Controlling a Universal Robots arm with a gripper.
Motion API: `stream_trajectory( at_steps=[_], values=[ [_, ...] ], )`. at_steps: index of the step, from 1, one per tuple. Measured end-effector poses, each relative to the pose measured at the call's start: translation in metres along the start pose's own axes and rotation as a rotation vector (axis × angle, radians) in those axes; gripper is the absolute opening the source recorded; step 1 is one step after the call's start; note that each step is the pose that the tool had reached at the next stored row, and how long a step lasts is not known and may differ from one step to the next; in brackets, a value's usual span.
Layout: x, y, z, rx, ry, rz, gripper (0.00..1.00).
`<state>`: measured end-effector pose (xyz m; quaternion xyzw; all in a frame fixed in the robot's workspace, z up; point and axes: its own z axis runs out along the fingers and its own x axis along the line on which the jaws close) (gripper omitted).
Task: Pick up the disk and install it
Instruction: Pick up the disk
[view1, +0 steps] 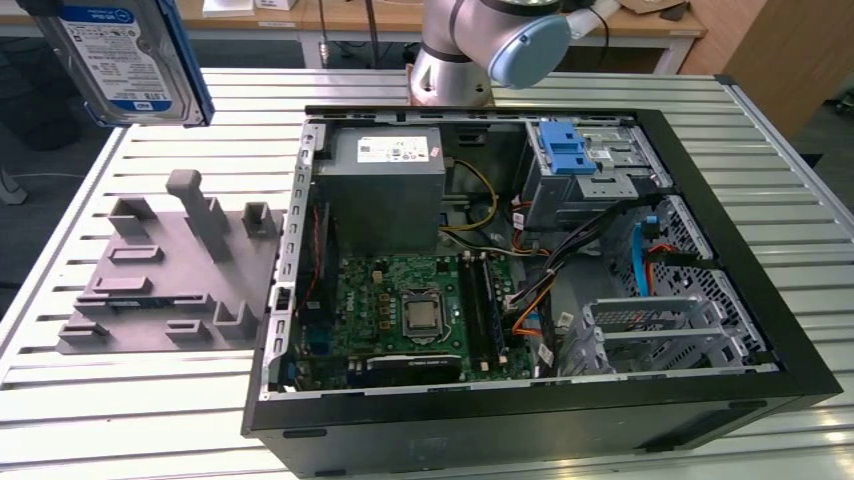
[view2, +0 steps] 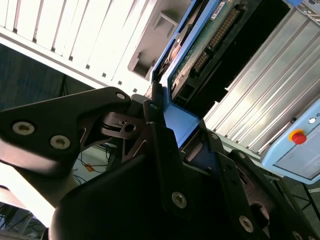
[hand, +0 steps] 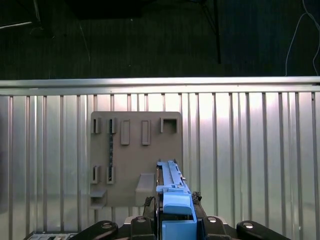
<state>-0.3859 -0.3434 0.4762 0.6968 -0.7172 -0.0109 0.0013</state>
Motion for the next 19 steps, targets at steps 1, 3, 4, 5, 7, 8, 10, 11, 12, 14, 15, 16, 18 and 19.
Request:
stream_trajectory(
  at_steps=[1,3,4,5,7,8,10,11,12,14,15,16,18,19],
  values=[
    [0.0000,-0.0003,0.0000,-0.0001,0.0001,0.000,0.37],
    [0.0000,-0.0009,0.0000,0.0000,0.0000,0.000,0.37],
    [0.0000,-0.0012,0.0000,0.0000,0.0000,0.000,0.37],
    [0.0000,-0.0017,0.0000,0.0000,0.0000,0.000,0.37],
    [-0.0001,-0.0027,0.0000,0.0000,0.0000,0.000,0.37],
    [-0.0001,-0.0033,-0.0001,0.0000,0.0000,0.000,0.37],
    [-0.0001,-0.0040,-0.0001,-0.0001,0.0000,0.000,0.37],
    [-0.0001,-0.0043,0.0000,0.0000,0.0000,0.000,0.37],
    [-0.0001,-0.0048,-0.0001,0.0000,0.0000,0.000,0.37],
    [-0.0001,-0.0063,-0.0002,-0.0001,0.0001,0.000,0.37],
    [-0.0002,-0.0070,-0.0001,0.0000,0.0000,0.000,0.37],
    [-0.0002,-0.0077,-0.0001,0.0000,0.0000,0.000,0.37],
    [-0.0002,-0.0089,-0.0001,0.0000,0.0000,0.000,0.37],
    [-0.0003,-0.0096,-0.0002,0.0000,0.0000,0.000,0.37]
  ],
)
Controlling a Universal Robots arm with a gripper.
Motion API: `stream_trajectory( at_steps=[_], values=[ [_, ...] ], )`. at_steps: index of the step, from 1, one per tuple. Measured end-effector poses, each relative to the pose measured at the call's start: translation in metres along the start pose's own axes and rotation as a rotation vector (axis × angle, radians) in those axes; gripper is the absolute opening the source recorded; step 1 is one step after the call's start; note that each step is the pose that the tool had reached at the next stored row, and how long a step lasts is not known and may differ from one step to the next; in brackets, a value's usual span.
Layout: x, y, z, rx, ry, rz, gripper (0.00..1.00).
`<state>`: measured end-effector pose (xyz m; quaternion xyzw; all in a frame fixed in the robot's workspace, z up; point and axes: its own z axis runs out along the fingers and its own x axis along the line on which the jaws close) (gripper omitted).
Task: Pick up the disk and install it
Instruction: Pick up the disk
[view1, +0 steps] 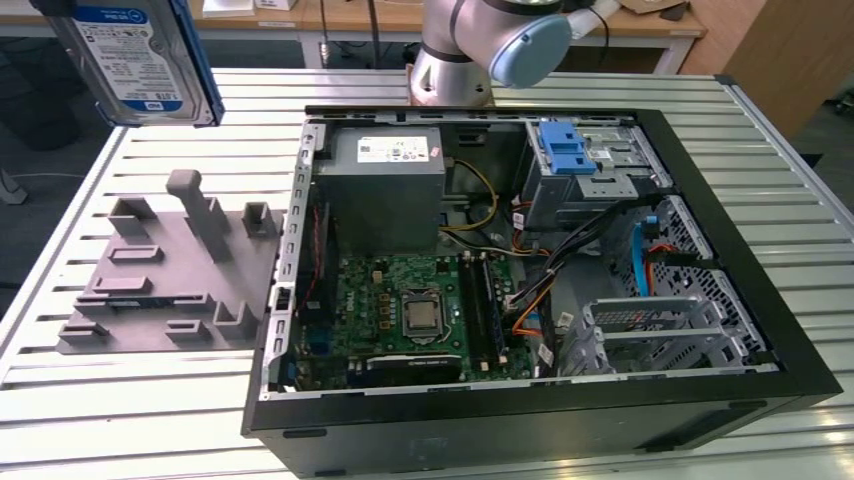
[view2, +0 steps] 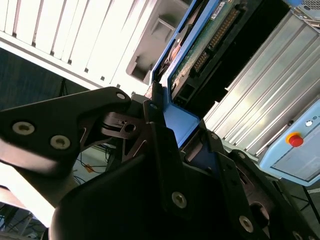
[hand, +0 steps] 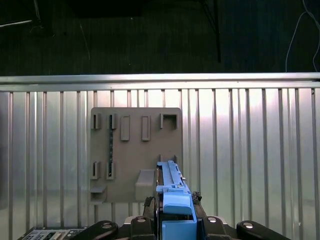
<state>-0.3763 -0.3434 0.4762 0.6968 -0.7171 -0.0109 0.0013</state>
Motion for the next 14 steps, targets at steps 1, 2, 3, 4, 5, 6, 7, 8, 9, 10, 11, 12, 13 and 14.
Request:
stream_trajectory(
  at_steps=[1,2,3,4,5,6,7,8,9,10,11,12,13,14],
  values=[
    [0.0000,-0.0007,0.0000,0.0000,-0.0001,0.000,0.37],
    [0.0000,-0.0014,0.0000,0.0000,0.0000,0.000,0.37],
    [-0.0001,-0.0021,0.0000,0.0000,0.0000,0.000,0.37],
    [-0.0001,-0.0029,0.0000,0.0000,-0.0001,0.000,0.37],
    [-0.0001,-0.0036,0.0000,0.0000,0.0000,0.000,0.37],
    [-0.0001,-0.0042,-0.0001,0.0000,0.0000,0.000,0.37],
    [-0.0002,-0.0048,-0.0001,0.0000,0.0000,0.000,0.37],
    [-0.0002,-0.0054,0.0000,0.0001,0.0000,0.000,0.37],
    [-0.0002,-0.0060,-0.0001,0.0001,0.0000,0.000,0.37],
    [-0.0002,-0.0065,-0.0001,0.0000,0.0000,0.000,0.37],
    [-0.0002,-0.0070,-0.0001,0.0000,0.0000,0.000,0.37],
    [-0.0002,-0.0076,-0.0001,0.0000,0.0000,0.000,0.37],
    [-0.0002,-0.0083,-0.0001,0.0000,0.0000,0.000,0.37],
    [-0.0003,-0.0090,-0.0001,0.0001,-0.0001,0.000,0.37]
  ],
)
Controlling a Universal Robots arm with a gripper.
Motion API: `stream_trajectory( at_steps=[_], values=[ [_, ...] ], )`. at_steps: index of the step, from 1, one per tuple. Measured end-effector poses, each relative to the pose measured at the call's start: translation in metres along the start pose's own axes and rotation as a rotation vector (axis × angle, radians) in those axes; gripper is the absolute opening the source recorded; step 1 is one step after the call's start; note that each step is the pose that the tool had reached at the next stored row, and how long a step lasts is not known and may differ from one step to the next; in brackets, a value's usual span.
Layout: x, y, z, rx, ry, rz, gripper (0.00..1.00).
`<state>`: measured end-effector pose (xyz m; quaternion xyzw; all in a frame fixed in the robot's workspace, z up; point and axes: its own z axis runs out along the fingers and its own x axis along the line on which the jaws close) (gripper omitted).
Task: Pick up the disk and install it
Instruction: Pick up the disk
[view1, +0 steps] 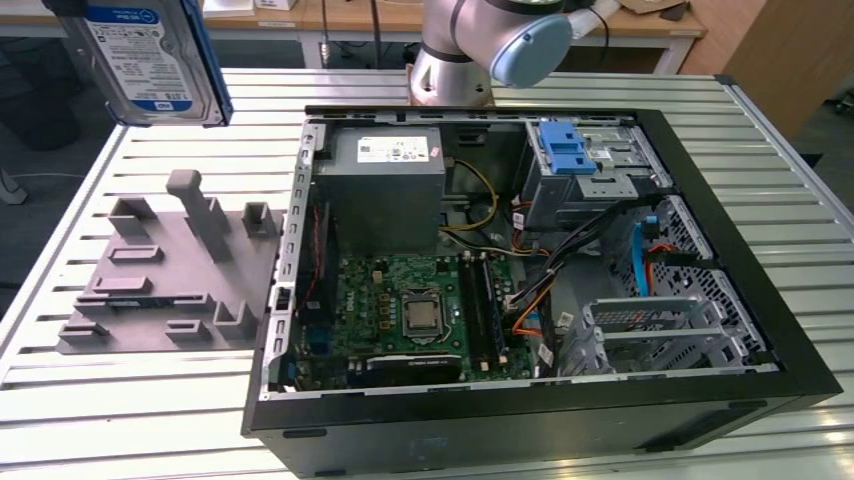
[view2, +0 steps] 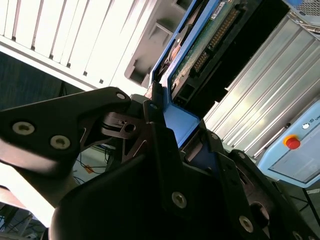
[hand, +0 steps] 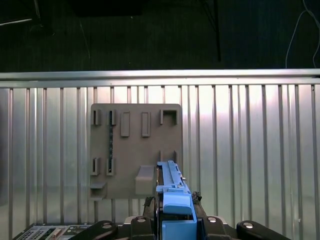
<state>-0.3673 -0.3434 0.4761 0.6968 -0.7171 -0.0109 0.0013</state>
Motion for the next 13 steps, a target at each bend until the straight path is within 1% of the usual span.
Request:
stream_trajectory(
  at_steps=[13],
  values=[
    [-0.0002,-0.0070,-0.0001,0.0000,0.0000,0.000,0.37]
  ],
)
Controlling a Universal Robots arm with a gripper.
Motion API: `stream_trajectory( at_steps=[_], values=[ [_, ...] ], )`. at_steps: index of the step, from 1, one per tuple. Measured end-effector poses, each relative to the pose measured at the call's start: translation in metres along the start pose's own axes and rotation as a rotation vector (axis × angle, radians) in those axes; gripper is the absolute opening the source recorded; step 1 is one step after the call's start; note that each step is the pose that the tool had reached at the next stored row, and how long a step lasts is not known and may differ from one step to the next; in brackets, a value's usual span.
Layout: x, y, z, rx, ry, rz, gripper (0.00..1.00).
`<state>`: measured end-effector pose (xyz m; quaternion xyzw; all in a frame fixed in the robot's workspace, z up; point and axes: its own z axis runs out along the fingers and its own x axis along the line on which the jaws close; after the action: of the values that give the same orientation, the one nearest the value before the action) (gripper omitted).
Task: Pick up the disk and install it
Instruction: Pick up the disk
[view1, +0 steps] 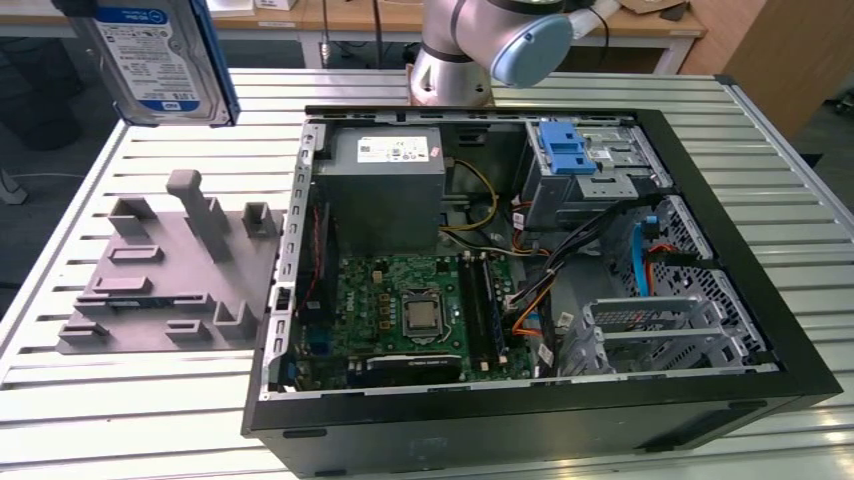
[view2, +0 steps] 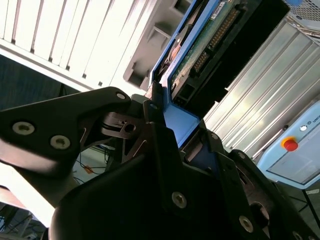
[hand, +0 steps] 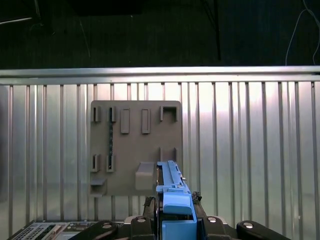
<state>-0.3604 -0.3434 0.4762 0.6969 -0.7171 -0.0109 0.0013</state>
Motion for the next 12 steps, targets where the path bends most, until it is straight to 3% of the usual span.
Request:
stream_trajectory(
  at_steps=[12],
  values=[
    [-0.0002,-0.0065,-0.0001,0.0001,0.0000,0.000,0.37]
  ],
)
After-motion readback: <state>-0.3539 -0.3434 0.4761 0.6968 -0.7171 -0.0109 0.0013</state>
